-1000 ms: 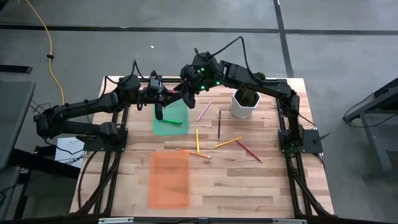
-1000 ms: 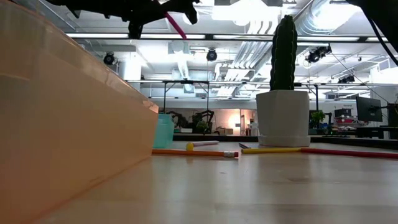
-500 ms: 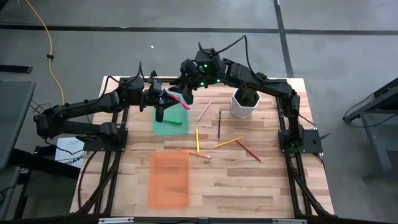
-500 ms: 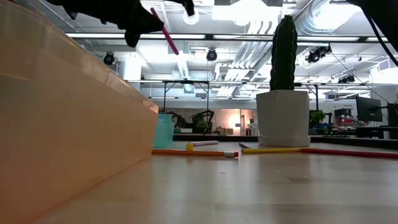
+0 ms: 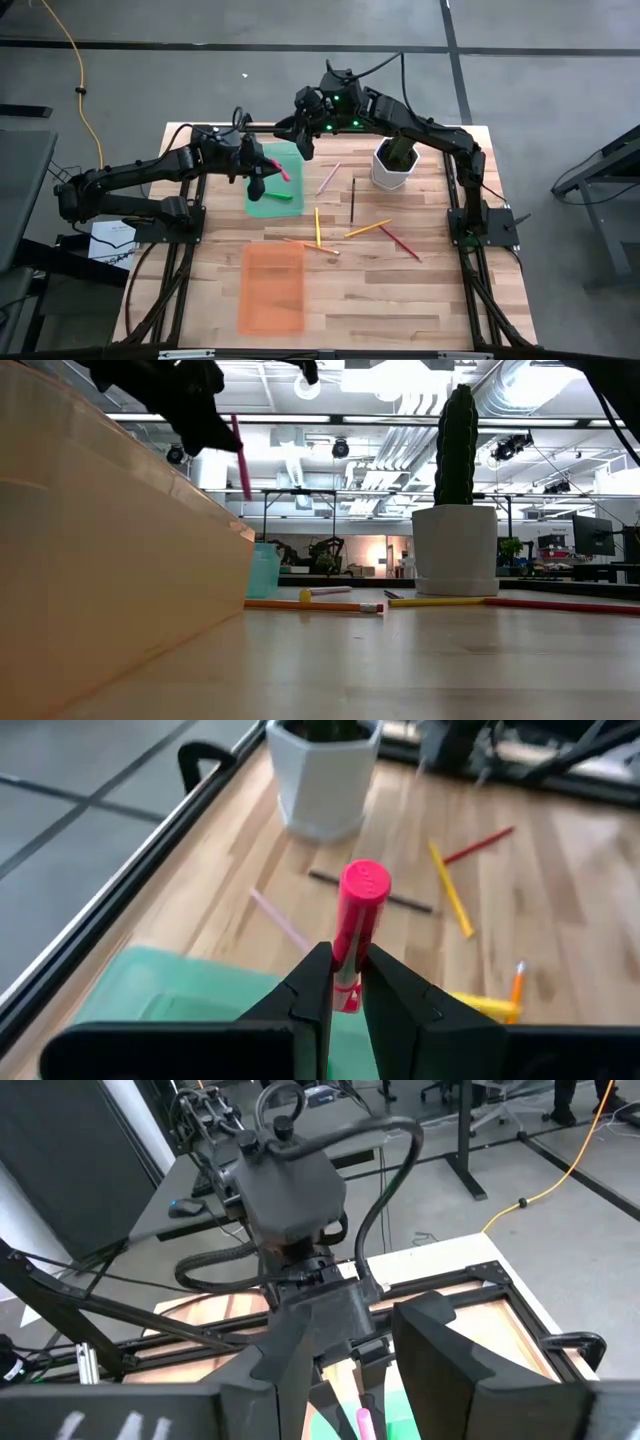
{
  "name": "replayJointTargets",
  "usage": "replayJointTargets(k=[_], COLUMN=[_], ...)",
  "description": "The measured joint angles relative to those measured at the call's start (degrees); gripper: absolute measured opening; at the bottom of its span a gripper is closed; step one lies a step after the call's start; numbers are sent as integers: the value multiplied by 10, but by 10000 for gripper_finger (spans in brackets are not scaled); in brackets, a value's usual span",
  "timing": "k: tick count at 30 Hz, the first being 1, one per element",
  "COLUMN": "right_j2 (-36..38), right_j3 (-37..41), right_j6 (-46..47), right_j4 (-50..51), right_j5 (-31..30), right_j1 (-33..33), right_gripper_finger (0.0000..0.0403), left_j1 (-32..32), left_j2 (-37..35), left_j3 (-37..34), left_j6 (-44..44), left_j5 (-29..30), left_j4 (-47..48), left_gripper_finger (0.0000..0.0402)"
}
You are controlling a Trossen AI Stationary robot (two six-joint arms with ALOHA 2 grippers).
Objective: Sort pens & pencils
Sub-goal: Put the pink pen into the green bin
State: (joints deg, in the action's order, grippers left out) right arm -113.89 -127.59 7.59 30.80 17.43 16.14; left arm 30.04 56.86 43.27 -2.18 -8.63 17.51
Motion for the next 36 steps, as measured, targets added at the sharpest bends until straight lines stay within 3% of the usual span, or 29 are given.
replayJointTargets(k=[13,24,36], right_j2=[0,0,0], right_j3=[0,0,0], right_j6=[-8,-8,-9], right_j4=[36,52,75], right_j5=[0,0,0], right_j1=[0,0,0], right_gripper_finger=[131,131,131], left_j1=[0,0,0], left_j2=[3,51,68], left_j3=[0,0,0], left_j6=[-54,-51,-51], left_j5=[56,37,35], left_j4=[107,115,114], left_gripper_finger=[25,52,46])
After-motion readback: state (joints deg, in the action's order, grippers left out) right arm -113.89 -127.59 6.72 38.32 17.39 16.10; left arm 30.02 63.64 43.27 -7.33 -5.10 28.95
